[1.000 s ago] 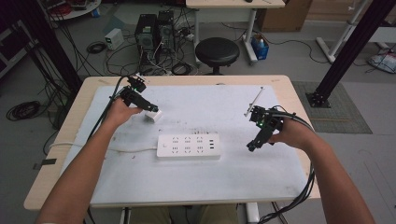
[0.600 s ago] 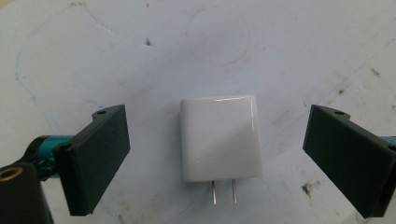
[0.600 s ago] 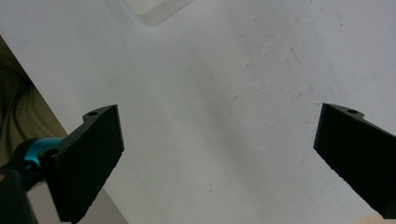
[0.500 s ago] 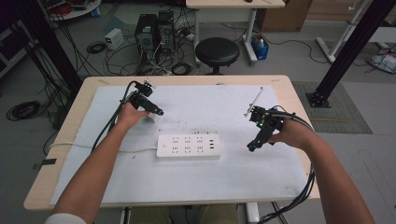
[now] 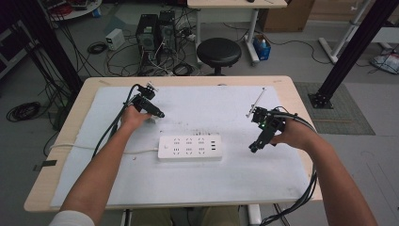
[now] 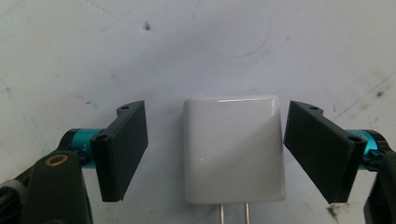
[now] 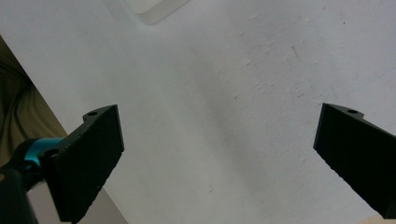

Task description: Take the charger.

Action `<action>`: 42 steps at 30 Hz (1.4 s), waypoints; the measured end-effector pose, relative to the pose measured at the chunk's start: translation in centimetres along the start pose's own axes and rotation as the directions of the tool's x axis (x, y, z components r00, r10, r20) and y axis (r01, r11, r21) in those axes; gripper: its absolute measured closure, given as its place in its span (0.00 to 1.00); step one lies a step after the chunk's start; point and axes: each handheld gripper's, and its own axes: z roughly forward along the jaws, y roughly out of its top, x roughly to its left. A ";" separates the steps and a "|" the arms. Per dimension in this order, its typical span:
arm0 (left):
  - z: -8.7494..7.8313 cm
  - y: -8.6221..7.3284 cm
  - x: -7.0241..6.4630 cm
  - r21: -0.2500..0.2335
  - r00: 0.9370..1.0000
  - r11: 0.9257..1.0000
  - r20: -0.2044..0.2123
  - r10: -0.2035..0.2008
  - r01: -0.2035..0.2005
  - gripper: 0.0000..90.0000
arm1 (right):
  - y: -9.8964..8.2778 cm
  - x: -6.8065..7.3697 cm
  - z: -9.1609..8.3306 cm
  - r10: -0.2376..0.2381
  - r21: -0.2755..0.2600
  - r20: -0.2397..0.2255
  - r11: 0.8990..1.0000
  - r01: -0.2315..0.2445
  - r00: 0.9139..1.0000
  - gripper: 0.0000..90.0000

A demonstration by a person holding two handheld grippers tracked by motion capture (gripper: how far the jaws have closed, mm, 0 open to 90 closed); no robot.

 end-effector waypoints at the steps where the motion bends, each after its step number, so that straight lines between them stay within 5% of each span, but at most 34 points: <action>1: 0.0 0.0 0.0 0.000 1.000 1.000 0.000 0.000 0.000 0.28 | 0.0 0.0 0.0 0.000 0.000 0.000 1.000 0.000 1.000 0.01; 10: 0.6 -0.1 -0.2 0.022 1.000 1.000 0.014 0.004 -0.004 0.35 | -0.1 -0.1 0.2 -0.002 -0.002 -0.007 1.000 0.002 1.000 0.01; 13: 0.7 -0.1 -0.2 0.015 0.999 1.000 0.047 0.008 -0.009 0.43 | -0.2 -0.2 0.4 -0.008 0.002 -0.008 1.000 0.008 1.000 0.01; 21: 0.2 -0.1 -0.4 0.011 0.999 0.999 0.024 0.045 -0.045 0.47 | -0.3 -0.3 0.4 -0.002 -0.003 -0.011 1.000 0.002 1.000 0.01; 29: -3.2 0.1 -1.0 -0.058 0.992 0.992 0.051 0.116 -0.113 0.47 | -0.4 -0.1 0.1 0.014 -0.019 -0.003 1.000 -0.014 1.000 0.01; 31: -5.1 -0.1 -1.8 -0.089 0.983 0.983 0.074 0.168 -0.161 0.47 | -0.3 0.2 0.0 0.027 -0.026 0.006 0.999 -0.026 1.000 0.01; 42: -12.0 -0.9 -5.2 -0.172 0.959 0.952 0.085 0.271 -0.254 0.47 | 0.5 1.6 -1.2 0.039 -0.060 0.049 0.998 -0.036 0.998 0.01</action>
